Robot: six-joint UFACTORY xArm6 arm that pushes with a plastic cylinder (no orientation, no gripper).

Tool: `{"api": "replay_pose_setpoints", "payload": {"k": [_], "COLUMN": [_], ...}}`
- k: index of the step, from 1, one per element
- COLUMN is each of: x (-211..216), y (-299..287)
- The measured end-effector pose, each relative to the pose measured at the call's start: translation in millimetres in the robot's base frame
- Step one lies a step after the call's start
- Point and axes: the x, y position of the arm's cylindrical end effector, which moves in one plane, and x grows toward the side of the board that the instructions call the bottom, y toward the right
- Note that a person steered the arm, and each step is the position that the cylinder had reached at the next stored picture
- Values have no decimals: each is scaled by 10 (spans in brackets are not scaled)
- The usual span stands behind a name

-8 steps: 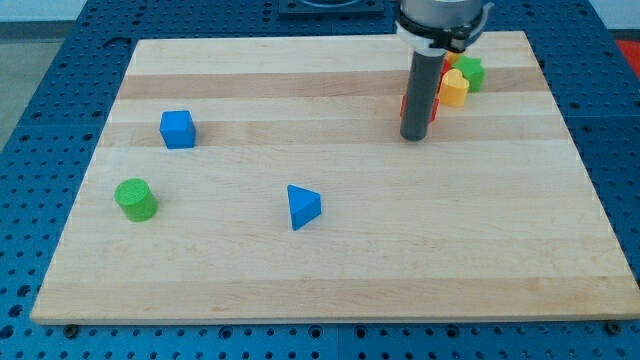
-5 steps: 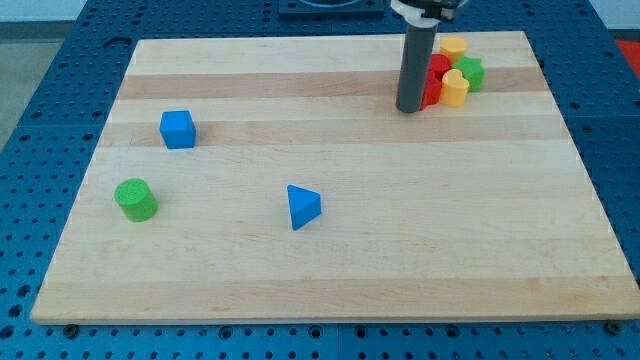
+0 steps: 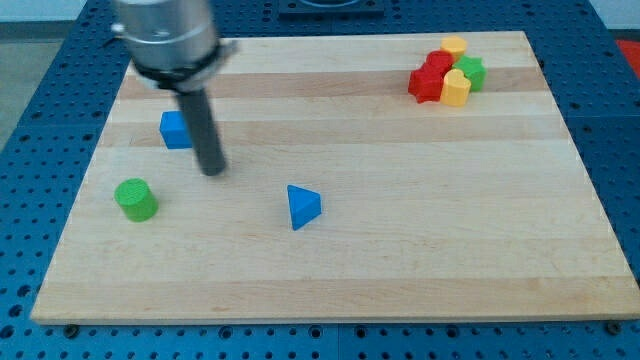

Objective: Slide blue cube towards red star

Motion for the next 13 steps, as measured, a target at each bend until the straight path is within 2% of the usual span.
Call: {"api": "replay_pose_setpoints", "payload": {"k": [1, 3, 5, 7, 8, 10, 11, 13], "x": [-231, -387, -842, -1093, -1087, -824, -824, -1229], "y": [-519, -311, -294, 60, 462, 654, 1084, 1717]}}
